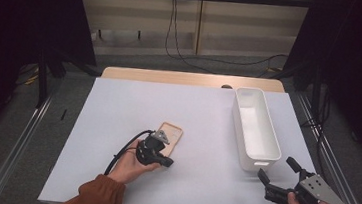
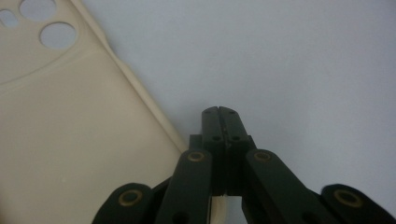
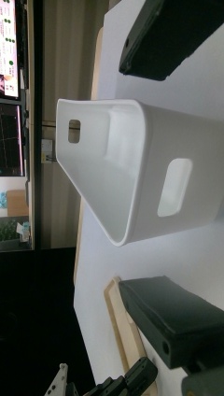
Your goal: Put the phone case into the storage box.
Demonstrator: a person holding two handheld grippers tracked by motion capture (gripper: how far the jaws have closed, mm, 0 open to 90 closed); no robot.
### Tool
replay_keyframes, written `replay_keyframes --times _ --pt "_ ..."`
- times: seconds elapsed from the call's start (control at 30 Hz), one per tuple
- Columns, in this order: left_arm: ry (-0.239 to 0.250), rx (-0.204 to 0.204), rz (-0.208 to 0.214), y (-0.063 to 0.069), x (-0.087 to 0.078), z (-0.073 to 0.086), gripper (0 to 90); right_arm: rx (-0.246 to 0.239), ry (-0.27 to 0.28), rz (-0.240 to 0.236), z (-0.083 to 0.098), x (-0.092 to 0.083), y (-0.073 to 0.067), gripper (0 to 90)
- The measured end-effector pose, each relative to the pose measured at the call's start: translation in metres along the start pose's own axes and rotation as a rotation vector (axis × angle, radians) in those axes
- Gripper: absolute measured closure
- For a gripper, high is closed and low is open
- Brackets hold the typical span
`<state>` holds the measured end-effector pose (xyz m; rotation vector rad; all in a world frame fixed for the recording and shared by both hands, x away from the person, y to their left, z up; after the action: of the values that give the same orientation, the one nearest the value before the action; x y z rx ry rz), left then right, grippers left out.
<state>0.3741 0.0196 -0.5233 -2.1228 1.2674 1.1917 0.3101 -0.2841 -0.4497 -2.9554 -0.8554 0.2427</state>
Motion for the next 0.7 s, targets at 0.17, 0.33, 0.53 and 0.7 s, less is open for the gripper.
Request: replay_keyframes --times 0.17,0.33,0.53,0.7 --pt "0.002 0.007 -0.010 0.000 -0.001 0.001 90.0 0.000 -0.001 -0.002 0.000 0.000 -0.001 0.0" --pt "0.023 0.006 -0.008 0.000 -0.001 0.001 90.0 0.001 0.000 -0.003 0.000 0.000 -0.001 0.0" --pt "0.055 0.013 0.000 0.001 -0.004 0.000 89.7 0.000 -0.001 -0.002 0.000 0.001 0.000 0.0" --pt "0.122 -0.003 0.031 0.004 -0.013 -0.007 82.0 0.001 0.000 -0.001 0.000 0.001 -0.001 0.0"
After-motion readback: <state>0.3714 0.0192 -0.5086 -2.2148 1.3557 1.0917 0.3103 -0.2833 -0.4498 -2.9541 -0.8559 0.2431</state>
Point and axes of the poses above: each handheld gripper's, and its own axes: x roughly forward along the jaws, z roughly out of its underside, y roughly to its right, the point moved 10 cm from there along x, roughly forward along the jaws, and after that the axes turned 12 degrees about -z, right-handed, at the moved point
